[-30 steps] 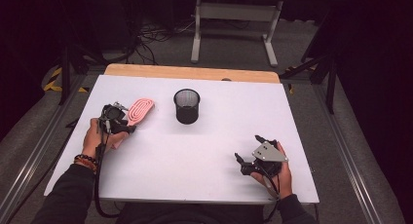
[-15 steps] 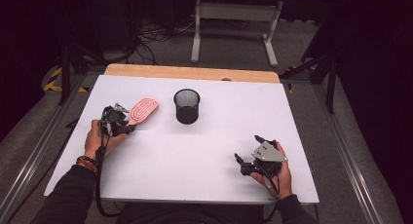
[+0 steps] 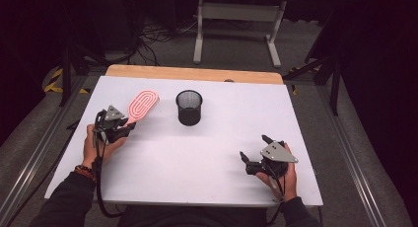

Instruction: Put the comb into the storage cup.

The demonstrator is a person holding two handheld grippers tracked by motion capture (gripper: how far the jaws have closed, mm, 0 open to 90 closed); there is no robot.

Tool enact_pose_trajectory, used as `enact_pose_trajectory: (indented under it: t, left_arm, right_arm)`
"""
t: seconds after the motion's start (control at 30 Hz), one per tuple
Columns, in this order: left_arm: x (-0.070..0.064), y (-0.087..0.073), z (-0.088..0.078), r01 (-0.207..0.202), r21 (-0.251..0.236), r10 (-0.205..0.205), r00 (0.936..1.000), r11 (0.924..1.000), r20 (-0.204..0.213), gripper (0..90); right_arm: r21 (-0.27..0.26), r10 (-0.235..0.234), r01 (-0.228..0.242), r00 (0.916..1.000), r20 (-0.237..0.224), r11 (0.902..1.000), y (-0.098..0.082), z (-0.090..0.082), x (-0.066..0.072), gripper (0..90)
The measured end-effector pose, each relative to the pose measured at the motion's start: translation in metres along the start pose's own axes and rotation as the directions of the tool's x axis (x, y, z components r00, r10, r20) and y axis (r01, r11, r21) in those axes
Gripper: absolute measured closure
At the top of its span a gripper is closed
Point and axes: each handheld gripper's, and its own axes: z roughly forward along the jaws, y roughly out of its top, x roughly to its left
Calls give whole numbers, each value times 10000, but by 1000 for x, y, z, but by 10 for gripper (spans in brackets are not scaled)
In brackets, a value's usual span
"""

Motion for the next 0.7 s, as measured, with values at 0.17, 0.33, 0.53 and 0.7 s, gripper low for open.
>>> enact_pose_trajectory:
  t: [0.17, 0.33, 0.53, 0.7]
  left_arm:
    - [-8, 2, -7, -274, -704, 273, 9996, 9971, -36, 689]
    - [-15, 3, -14, -412, -1704, 409, 9991, 9845, -52, 690]
    - [-25, 5, -21, -577, -2393, 603, 9982, 9692, 33, 690]
    - [-36, 9, -23, -710, -2681, 846, 9956, 9608, 393, 690]
  right_arm:
    - [-168, 200, -198, 9997, 118, 9997, 6, -1, 1, 56]
    - [-90, 427, -426, 9989, 181, 9991, 13, 1, 4, 57]
    - [-110, 525, -528, 9983, -260, 9985, 22, 8, 13, 61]
    - [-130, 1024, -1025, 9947, -108, 9946, 30, 16, 14, 63]
